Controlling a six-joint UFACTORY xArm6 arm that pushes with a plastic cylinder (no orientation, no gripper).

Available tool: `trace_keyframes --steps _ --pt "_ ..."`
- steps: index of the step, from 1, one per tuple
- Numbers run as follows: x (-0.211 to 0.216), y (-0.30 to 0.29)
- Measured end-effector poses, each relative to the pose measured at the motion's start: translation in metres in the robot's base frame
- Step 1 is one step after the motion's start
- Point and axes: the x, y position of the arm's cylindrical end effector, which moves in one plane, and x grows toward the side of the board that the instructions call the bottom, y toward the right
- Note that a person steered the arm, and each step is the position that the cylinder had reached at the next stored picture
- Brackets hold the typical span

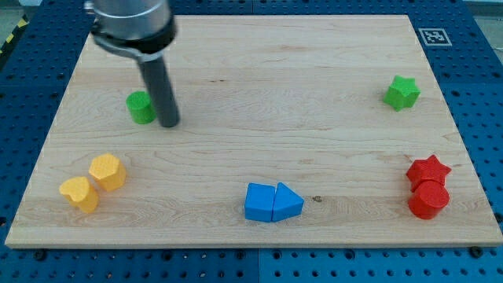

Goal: Move the arm to the right of the green star

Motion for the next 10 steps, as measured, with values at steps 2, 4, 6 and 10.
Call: trace_keyframes --steps 2,4,6,10 --pt "0.000 0.168" --pt "0.000 0.343" --pt "-0.053 0.410" --pt "-0.051 0.380"
